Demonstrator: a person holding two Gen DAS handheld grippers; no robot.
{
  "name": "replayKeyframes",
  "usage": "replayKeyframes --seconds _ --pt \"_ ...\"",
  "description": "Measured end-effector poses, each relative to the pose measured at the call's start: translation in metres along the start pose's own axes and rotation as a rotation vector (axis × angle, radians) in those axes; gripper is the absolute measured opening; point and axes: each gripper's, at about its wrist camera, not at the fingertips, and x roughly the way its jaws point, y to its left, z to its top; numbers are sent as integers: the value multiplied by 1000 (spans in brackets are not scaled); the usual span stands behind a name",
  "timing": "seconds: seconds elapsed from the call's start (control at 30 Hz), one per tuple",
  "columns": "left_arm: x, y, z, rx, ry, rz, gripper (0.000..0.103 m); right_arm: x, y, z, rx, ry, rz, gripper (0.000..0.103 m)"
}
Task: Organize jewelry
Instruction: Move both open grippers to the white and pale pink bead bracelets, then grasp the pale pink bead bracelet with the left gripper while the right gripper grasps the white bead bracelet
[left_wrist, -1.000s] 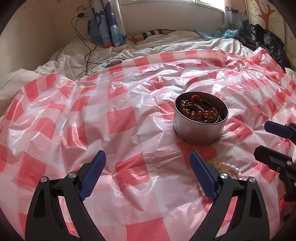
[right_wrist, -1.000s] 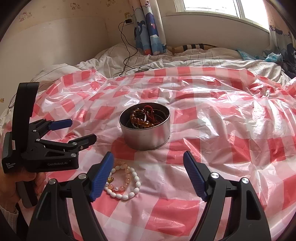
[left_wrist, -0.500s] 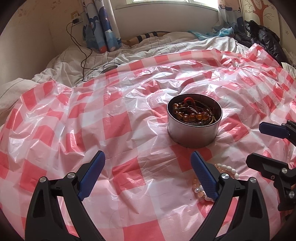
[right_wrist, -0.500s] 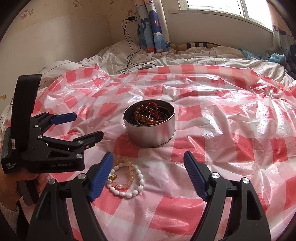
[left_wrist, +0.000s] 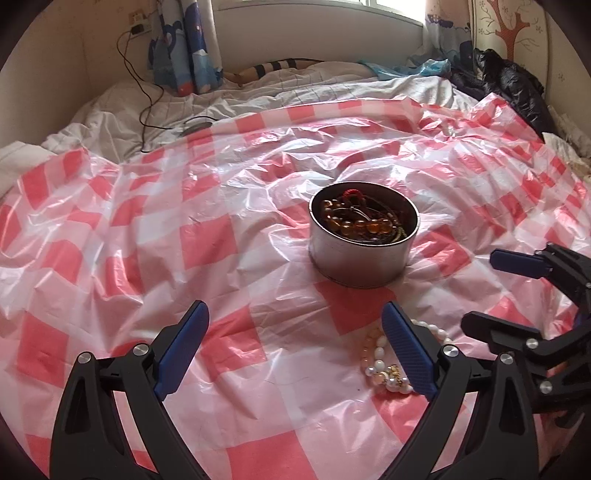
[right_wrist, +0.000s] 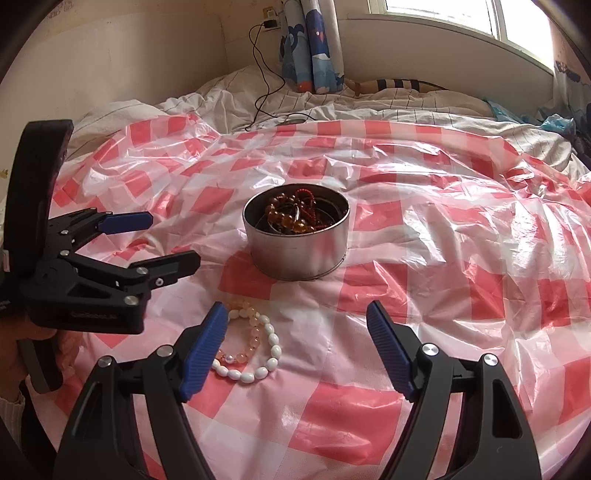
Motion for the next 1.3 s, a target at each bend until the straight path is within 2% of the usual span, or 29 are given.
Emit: replayKeyframes --seconds 0.1,0.2,0.43,0.53,0.6,0.7,0.77,0.8,0.97,1.17,1.3 --pt "1 10 -4 -69 26 -133 91 6 -2 -2 -24 39 -34 75" --pt "5 11 -9 -79 50 -201 91 11 -2 -5 -43 71 -44 75" --pt "11 -35 -25 176 54 -192 91 21 6 -12 -137 116 -132 75" --pt "19 -43 -26 195 74 -189 90 21 -2 -11 -115 127 -145 75" --pt "23 -44 -27 182 85 -213 88 20 -7 -10 -100 125 -149 75" --pt "30 -42 -28 141 110 -264 77 18 -9 -9 -90 121 -145 75" --pt "36 -35 -29 86 144 -301 62 18 -9 -9 -88 123 -143 75" --pt "38 -32 -30 57 156 -309 59 19 -8 -9 -88 125 -143 75" --pt "43 -15 -32 -38 186 -364 20 20 -9 -9 -85 132 -142 75" --pt "37 -13 -32 -32 172 -377 1 22 -8 -10 -90 140 -141 75" --pt "30 4 -29 -68 143 -329 0 23 -6 -11 -97 145 -135 75"
